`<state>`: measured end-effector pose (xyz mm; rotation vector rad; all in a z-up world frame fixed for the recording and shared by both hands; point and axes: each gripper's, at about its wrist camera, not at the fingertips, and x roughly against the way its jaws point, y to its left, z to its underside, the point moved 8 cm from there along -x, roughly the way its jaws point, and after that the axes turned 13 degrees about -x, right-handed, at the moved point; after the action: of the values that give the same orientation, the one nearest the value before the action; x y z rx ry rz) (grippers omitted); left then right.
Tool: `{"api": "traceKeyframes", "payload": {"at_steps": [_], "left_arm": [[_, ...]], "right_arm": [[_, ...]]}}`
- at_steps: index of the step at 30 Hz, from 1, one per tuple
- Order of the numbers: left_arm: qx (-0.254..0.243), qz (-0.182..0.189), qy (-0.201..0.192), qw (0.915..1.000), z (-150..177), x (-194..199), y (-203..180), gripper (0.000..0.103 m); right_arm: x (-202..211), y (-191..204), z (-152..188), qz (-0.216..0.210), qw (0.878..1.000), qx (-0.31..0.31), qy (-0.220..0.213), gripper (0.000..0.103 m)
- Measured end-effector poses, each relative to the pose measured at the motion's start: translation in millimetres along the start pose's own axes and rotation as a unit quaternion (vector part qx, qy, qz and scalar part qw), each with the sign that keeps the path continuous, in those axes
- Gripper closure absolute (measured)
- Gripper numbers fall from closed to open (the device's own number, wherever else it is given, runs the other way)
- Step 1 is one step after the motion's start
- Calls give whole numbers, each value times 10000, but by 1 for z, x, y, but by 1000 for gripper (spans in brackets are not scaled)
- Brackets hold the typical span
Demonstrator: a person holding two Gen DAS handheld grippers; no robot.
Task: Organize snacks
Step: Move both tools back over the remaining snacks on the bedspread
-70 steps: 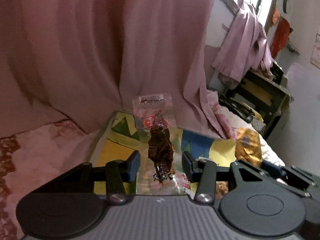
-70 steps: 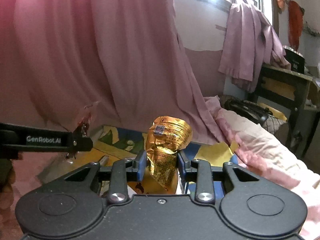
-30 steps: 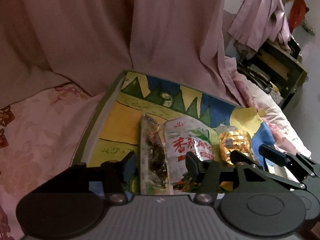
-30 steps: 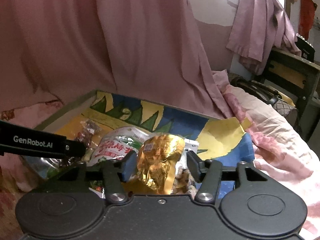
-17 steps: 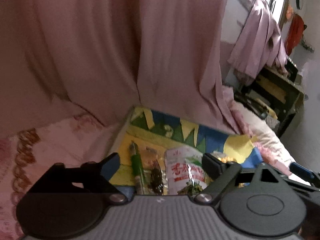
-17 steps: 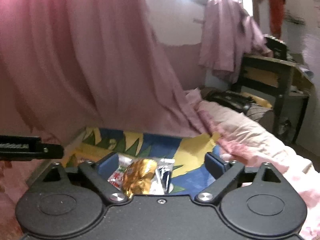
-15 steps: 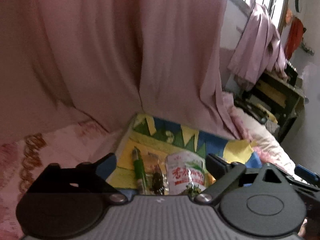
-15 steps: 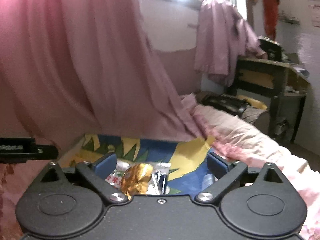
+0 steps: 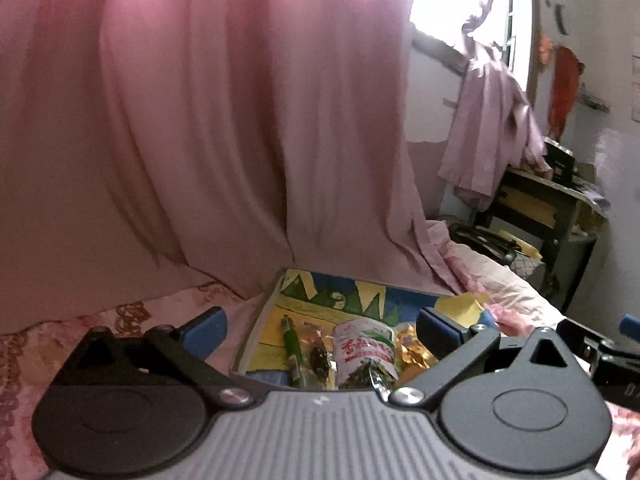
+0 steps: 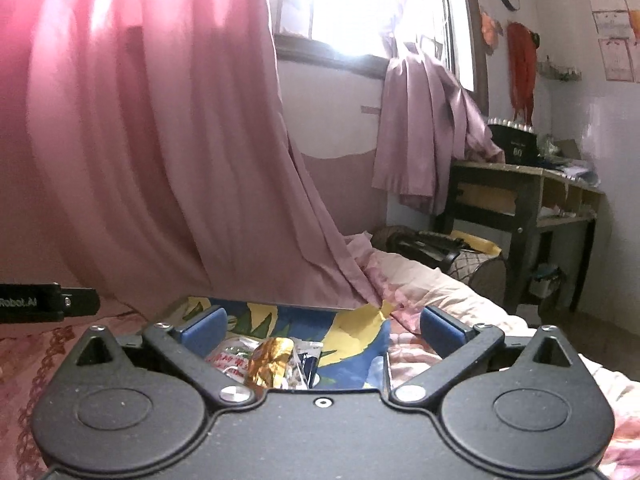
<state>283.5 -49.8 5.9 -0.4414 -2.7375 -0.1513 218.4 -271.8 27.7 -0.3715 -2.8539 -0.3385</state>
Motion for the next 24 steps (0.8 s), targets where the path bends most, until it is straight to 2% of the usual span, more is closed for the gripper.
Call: {"api": "traceKeyframes", "payload": {"at_steps": [10,24], "left_arm": [[-306,17,63,9995,24,56,-23,0],[-549,5,435,9975,64,100,-33,0]], "right_arm": [[68,-9,18,54,9997,-88,212,1],[110,-22,42,154,9975,-344,602,1]]}}
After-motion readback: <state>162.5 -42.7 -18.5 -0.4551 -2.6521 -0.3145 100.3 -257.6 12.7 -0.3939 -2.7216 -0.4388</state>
